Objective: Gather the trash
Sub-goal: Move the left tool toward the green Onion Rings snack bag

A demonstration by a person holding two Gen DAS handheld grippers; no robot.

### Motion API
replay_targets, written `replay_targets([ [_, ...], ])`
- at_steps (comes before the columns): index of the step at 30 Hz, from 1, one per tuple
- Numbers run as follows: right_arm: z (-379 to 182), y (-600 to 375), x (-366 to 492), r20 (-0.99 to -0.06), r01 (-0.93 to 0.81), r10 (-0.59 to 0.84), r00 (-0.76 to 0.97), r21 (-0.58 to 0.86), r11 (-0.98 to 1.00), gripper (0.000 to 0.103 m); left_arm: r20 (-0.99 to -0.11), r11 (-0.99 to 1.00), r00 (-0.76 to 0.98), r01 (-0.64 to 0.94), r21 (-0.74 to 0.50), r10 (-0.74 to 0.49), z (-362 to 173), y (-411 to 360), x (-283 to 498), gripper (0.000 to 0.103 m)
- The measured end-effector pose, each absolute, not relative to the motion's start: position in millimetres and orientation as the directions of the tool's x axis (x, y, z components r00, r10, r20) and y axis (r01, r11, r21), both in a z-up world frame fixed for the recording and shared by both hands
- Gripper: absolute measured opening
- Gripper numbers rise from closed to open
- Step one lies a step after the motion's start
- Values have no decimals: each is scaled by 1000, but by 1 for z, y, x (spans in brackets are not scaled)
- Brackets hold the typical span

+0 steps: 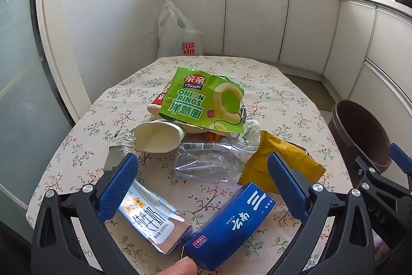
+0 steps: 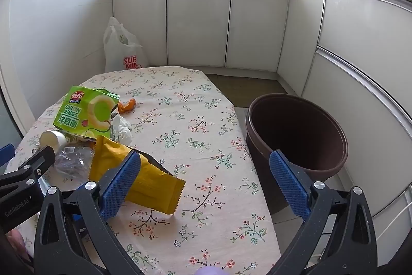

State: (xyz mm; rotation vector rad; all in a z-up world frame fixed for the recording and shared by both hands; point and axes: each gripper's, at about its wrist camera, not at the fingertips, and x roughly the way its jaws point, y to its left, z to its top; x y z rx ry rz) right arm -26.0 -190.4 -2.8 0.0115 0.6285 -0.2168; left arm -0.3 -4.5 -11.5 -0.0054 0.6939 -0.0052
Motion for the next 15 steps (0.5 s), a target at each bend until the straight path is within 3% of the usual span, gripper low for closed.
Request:
replay_targets([
  [15, -1, -194, -30, -582, 205, -199, 788, -55, 977, 96, -643, 1000, 766, 3, -7, -7, -12, -4, 1, 97],
])
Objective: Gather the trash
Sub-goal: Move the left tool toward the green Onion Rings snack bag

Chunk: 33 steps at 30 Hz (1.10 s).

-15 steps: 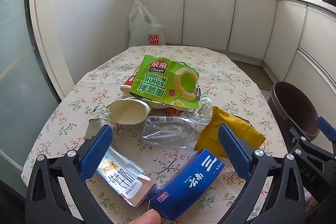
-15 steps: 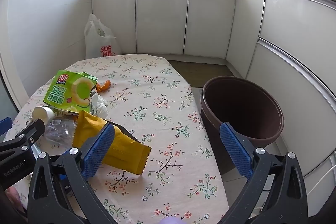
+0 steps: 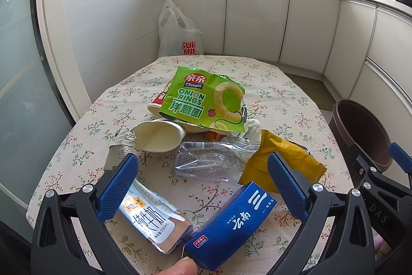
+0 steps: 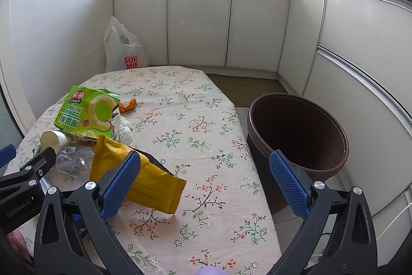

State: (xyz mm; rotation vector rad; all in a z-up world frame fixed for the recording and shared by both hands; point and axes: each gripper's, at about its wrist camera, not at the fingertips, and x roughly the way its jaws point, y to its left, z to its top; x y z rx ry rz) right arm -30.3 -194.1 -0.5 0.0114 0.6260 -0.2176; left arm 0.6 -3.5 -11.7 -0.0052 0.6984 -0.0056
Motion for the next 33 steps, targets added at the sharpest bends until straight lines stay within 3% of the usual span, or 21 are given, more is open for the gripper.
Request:
replay_targets([
  [33, -7, -189, -24, -588, 204, -199, 784, -58, 977, 96, -652, 1000, 758, -1, -8, -4, -15, 1, 5, 97],
])
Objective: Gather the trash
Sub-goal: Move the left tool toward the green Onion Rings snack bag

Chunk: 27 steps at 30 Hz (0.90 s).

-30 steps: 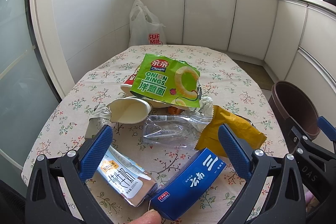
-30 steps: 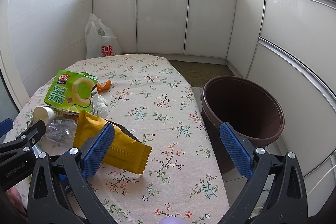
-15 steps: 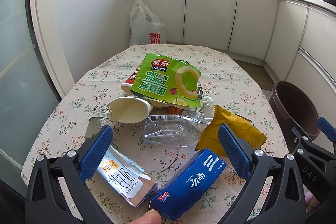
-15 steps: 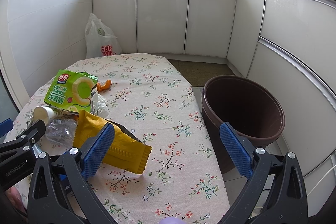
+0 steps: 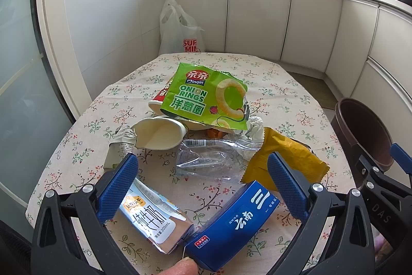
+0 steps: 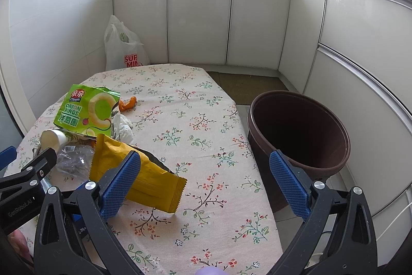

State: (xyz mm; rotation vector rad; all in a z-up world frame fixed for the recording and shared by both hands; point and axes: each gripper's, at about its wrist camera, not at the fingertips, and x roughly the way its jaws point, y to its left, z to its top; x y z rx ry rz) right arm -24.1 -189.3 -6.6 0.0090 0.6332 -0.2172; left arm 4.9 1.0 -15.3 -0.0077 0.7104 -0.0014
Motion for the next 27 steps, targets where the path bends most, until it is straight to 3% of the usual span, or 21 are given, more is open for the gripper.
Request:
replay_targets([
  [17, -7, -189, -24, -592, 206, -204, 780, -65, 976, 96, -656, 1000, 754, -7, -13, -3, -18, 4, 5, 97],
  [27, -14, -194, -19, -670, 198, -165, 724, -27, 980, 96, -678, 999, 735, -21, -36, -9, -22, 9, 9, 97],
])
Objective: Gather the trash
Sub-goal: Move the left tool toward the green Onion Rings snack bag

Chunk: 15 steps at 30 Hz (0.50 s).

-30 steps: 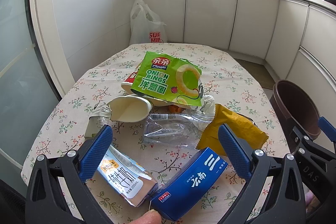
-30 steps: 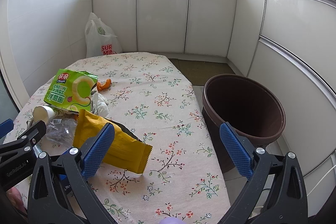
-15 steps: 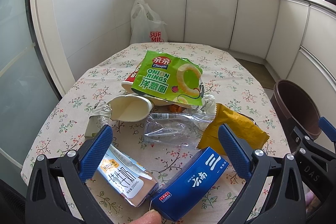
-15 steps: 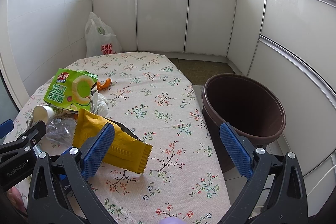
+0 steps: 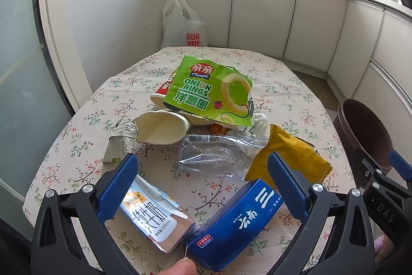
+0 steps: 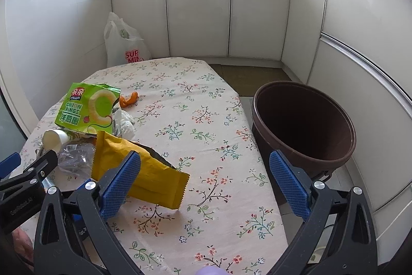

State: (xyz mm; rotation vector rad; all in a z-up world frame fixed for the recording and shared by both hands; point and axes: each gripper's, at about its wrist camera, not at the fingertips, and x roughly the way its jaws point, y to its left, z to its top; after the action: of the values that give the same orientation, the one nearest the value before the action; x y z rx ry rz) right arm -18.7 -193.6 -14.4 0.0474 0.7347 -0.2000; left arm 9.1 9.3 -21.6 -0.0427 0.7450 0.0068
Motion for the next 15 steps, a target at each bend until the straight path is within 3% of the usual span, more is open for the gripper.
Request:
replay_targets([
  [3, -15, -194, -17, -705, 192, -147, 694, -16, 981, 96, -683, 999, 730, -29, -41, -7, -22, 10, 10, 97],
  [8, -11, -198, -17, -686, 196, -153, 712, -15, 980, 96, -680, 998, 733, -47, -50, 0, -18, 16, 12, 97],
  [15, 1, -214, -7, -707, 187, -62, 705, 100, 977, 96, -684, 990, 729, -88, -108, -10, 1, 42, 33, 97],
])
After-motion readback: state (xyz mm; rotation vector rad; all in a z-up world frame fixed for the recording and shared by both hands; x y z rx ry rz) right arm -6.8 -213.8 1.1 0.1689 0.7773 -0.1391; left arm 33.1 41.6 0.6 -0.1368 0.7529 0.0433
